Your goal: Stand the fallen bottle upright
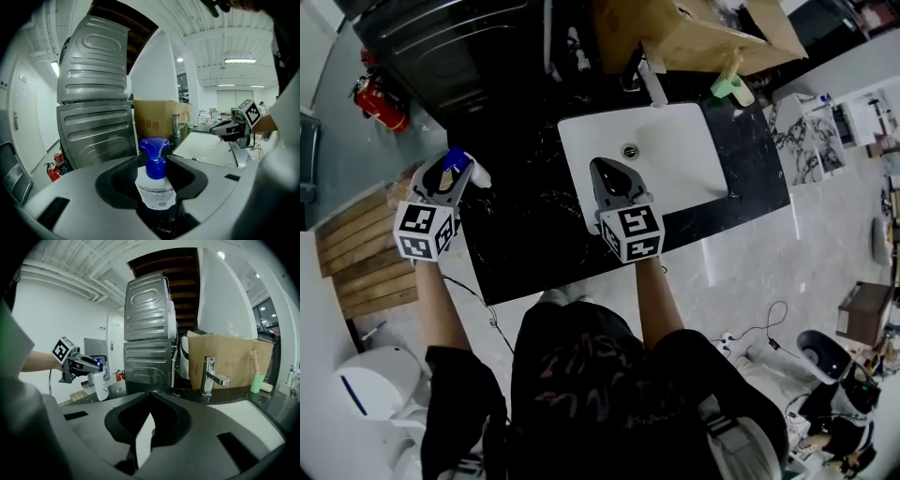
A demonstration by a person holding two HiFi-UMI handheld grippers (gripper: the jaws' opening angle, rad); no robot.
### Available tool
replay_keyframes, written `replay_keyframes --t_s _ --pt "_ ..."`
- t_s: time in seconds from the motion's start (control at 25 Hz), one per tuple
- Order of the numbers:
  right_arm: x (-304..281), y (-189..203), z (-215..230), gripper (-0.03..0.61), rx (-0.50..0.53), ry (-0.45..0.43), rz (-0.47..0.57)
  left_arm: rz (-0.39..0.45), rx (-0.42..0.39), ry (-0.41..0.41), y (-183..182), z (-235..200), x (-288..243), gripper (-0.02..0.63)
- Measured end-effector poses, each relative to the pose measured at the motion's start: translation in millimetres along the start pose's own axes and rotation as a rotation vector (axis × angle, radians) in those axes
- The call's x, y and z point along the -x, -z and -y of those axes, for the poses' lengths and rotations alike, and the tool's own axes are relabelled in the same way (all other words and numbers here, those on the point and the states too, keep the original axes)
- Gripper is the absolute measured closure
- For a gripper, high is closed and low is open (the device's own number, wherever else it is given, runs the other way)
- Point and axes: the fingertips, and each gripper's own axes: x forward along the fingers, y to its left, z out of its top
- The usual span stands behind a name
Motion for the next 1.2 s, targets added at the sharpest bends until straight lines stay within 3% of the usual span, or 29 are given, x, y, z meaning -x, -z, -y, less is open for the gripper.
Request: replay_keyframes --t_s 0.24,0.44,0.56,0.8,0.96,1.2 --pt "7.1 0.8 -4.1 0.563 -0.004 -0.009 0.011 0.021 0.037 -0.037 1.9 5.4 13.0 0.417" --pt "14.2 -1.7 -9.8 0.563 -0.011 -0.013 0.034 0.071 0.142 -0.091 10.2 10.0 34.0 0.419" --pt "20.8 -3.3 -13.2 0.563 -0.007 -0.015 0.049 0.081 0.179 -0.129 17.5 16.5 46.0 0.457" --pt "39.3 -5.0 -18.7 0.565 0.007 -0.014 0.075 0.106 0.170 -0.207 16.5 38.8 62.1 0.535" --pt "55.7 -6.5 -17.9 0.565 0.014 -0.007 0.096 0.149 0.171 -0.216 5.3 62.8 67.7 0.583" --pt "81.0 -9.6 -13.6 0.565 0.016 0.011 0.126 0.175 0.160 -0.245 -6.0 91.4 80.1 0.597"
